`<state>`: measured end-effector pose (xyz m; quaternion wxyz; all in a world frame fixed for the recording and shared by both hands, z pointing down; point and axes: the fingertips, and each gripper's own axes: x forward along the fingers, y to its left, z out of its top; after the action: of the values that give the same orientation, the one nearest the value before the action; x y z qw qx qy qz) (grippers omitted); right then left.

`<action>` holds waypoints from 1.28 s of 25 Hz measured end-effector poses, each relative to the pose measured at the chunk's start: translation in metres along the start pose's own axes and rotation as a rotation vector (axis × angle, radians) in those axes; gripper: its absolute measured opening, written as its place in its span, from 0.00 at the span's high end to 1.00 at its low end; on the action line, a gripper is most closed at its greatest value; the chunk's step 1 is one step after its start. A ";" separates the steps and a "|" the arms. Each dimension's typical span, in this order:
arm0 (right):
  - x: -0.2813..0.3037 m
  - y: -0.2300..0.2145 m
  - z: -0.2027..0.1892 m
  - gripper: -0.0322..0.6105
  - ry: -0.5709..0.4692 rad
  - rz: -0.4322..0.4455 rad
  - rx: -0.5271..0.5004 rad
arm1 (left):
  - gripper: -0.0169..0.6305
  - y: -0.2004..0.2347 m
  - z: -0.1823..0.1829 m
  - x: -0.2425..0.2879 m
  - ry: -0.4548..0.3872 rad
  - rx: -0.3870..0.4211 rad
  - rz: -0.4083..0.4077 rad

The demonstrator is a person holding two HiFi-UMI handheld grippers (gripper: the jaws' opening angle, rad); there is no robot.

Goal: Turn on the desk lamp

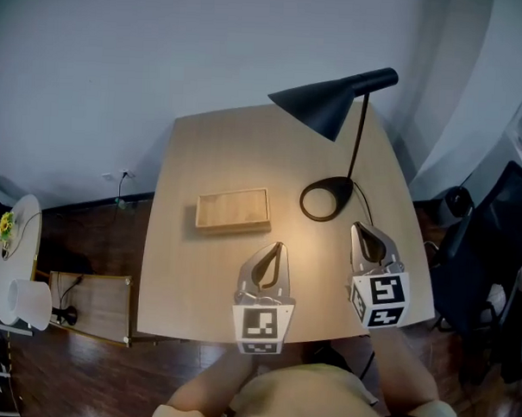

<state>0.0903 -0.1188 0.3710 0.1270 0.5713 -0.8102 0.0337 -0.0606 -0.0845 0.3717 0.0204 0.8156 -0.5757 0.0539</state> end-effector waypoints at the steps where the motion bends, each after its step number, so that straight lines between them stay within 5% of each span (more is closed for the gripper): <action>1: -0.013 0.007 0.003 0.95 -0.010 -0.005 0.002 | 0.97 -0.001 0.005 -0.013 -0.010 -0.001 -0.009; 13: -0.139 0.094 0.015 0.95 -0.051 -0.031 0.006 | 0.97 0.000 0.028 -0.145 -0.078 0.019 -0.059; 20: -0.183 0.122 0.013 0.95 -0.039 0.002 -0.004 | 0.97 -0.004 0.037 -0.189 -0.099 -0.038 -0.039; 32: -0.226 0.123 -0.018 0.95 -0.025 0.085 0.039 | 0.97 -0.041 0.007 -0.218 0.006 -0.051 0.042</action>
<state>0.0495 0.1342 0.3445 0.1041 0.5390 -0.8345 0.0479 -0.0936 0.1331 0.3418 0.0416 0.8025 -0.5937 0.0422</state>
